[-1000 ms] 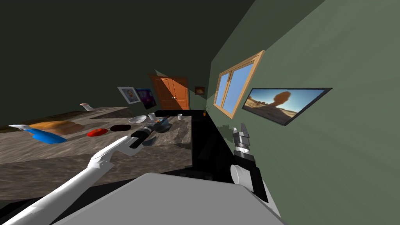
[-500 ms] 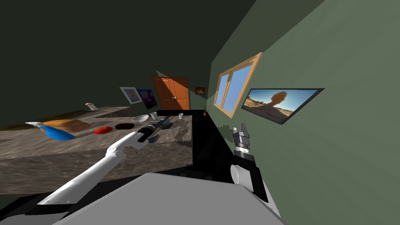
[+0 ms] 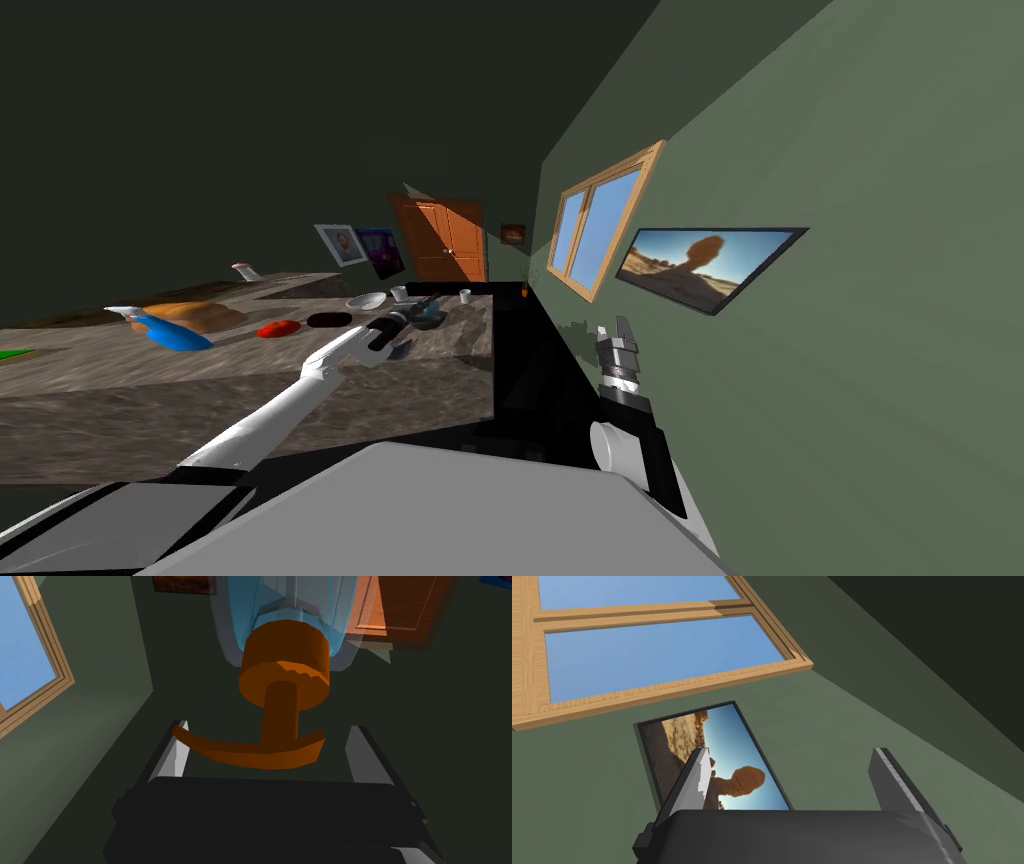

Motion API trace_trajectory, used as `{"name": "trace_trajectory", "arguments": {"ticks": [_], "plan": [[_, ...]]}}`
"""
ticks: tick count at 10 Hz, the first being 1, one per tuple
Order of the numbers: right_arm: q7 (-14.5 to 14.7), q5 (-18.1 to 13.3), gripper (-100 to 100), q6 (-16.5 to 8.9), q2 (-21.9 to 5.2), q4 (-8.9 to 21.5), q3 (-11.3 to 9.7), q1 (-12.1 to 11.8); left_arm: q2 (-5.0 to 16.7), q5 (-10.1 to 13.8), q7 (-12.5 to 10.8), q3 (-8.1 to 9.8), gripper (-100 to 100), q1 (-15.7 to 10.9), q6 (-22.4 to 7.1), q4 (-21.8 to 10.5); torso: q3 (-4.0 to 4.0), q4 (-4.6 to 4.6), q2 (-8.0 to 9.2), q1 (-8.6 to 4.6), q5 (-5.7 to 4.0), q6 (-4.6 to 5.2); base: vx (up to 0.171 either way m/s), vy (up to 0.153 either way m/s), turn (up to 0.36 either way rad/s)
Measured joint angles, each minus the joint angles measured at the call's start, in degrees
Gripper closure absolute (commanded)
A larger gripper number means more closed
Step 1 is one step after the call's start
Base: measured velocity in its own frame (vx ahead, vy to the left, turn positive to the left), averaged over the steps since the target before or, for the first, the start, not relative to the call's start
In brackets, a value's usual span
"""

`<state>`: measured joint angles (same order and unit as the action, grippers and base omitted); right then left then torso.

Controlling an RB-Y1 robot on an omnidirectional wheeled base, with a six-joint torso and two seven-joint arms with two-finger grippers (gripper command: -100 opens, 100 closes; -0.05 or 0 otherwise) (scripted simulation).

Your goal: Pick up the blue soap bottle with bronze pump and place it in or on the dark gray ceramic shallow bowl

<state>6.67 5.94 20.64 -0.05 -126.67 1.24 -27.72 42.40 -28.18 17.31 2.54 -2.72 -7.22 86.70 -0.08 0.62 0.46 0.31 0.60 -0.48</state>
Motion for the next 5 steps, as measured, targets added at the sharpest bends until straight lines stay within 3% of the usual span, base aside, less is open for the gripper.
{"name": "trace_trajectory", "arguments": {"ticks": [1,3,5], "plan": [[0.00,0.00,0,0.00,0.00,0.00,0.00,0.00,0.13,0.03,-0.05,0.13,-100,-0.96,0.50,-1.44,-0.07,0.03,-0.11,0.03,0.01,-0.01,-0.080,-0.003,0.031],[0.00,0.00,0,0.00,0.00,0.00,0.00,0.01,-0.06,0.80,1.00,-2.02,-100,-4.51,1.41,-5.38,0.06,-0.01,0.12,0.04,0.02,0.01,-0.070,0.003,0.009],[0.00,0.00,0,0.00,0.00,0.00,0.00,0.00,-0.06,0.97,1.19,-2.50,-100,-7.49,1.20,-7.99,-0.06,0.03,-0.10,0.04,0.02,0.01,-0.050,0.005,0.018]]}}
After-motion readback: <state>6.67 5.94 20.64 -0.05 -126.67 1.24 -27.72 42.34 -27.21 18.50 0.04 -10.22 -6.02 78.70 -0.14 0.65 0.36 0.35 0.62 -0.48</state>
